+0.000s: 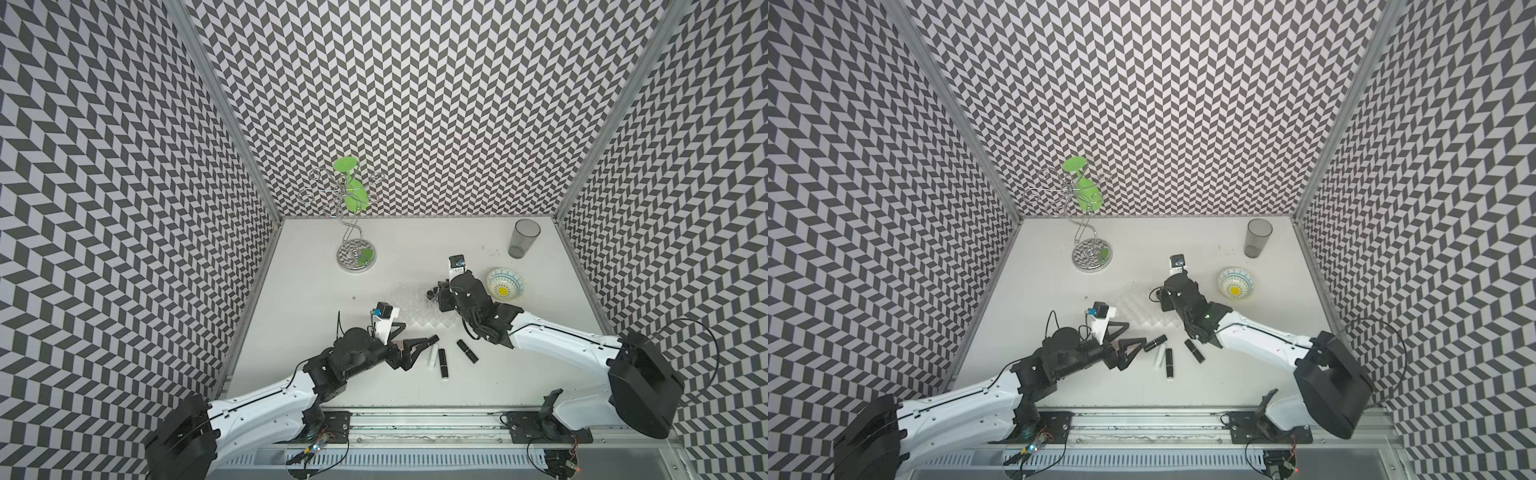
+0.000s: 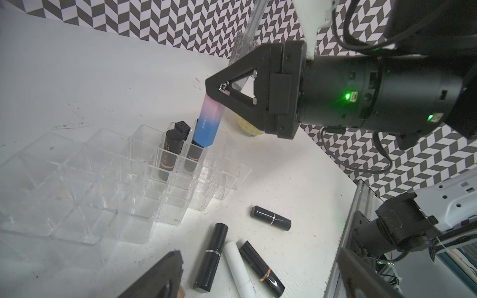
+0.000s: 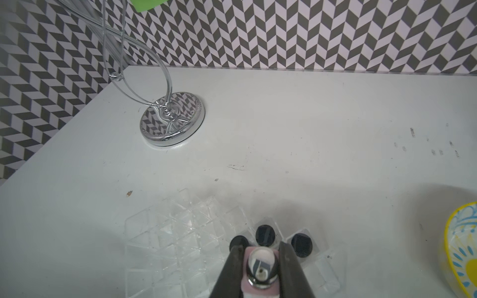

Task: Arrange the lipsticks in the organizer
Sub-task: Place the lipstick in the storage box.

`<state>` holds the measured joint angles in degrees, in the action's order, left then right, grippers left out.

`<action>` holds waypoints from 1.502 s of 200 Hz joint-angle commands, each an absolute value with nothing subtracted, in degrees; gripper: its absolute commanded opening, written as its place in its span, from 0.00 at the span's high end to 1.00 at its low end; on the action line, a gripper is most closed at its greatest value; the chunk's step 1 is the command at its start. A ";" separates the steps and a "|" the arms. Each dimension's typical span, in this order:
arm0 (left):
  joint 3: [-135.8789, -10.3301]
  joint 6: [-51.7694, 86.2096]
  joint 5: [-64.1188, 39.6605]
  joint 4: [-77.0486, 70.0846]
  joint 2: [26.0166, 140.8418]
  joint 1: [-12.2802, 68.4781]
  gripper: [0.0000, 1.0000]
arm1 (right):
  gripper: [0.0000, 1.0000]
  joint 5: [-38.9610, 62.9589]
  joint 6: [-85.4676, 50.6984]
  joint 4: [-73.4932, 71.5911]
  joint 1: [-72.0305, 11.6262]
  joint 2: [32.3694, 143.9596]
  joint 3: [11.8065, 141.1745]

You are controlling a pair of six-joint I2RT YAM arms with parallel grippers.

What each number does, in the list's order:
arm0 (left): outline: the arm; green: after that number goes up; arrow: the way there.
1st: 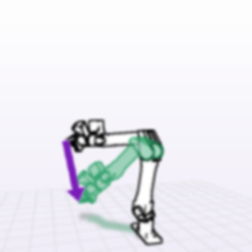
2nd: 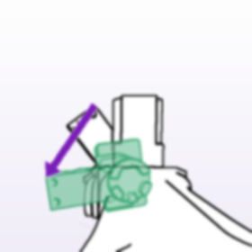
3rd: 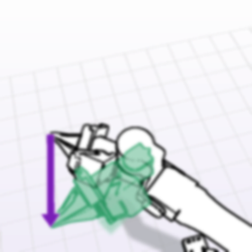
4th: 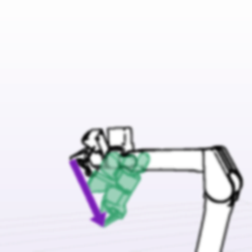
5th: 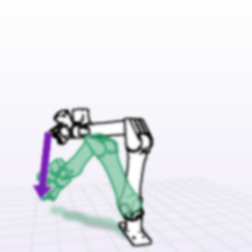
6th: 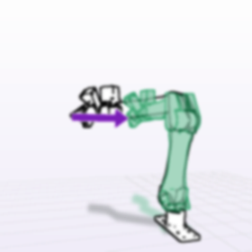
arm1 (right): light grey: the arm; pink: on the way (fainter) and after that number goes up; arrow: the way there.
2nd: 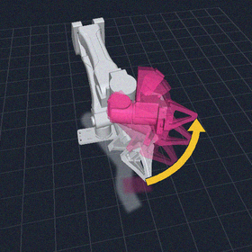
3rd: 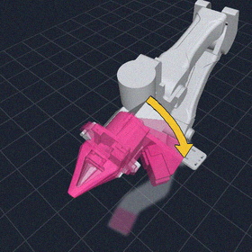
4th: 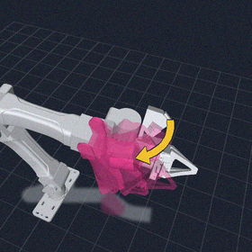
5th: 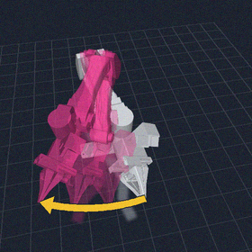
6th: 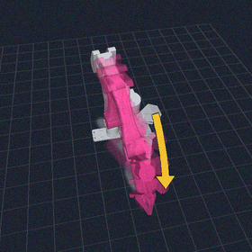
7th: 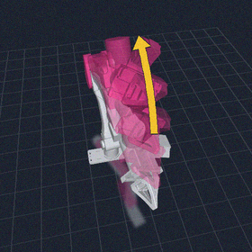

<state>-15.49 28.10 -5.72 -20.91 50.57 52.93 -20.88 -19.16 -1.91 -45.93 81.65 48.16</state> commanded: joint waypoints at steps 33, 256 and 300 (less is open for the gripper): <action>-14.77 27.09 -5.70 -21.49 51.24 51.86 0.03 | 0.90 -21.04 -18.29 -4.02 -46.03 85.23 49.75; -14.38 27.25 -7.73 -23.73 53.61 50.91 0.03 | 0.54 -21.86 -16.66 -7.33 -47.29 90.18 45.20; -14.60 27.52 -6.60 -23.46 54.18 50.89 0.03 | 0.51 -20.66 -19.65 -2.53 -50.85 83.39 43.63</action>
<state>-14.68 27.97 -7.14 -22.48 53.58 51.20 -20.91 -17.26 -5.21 -47.70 89.19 45.67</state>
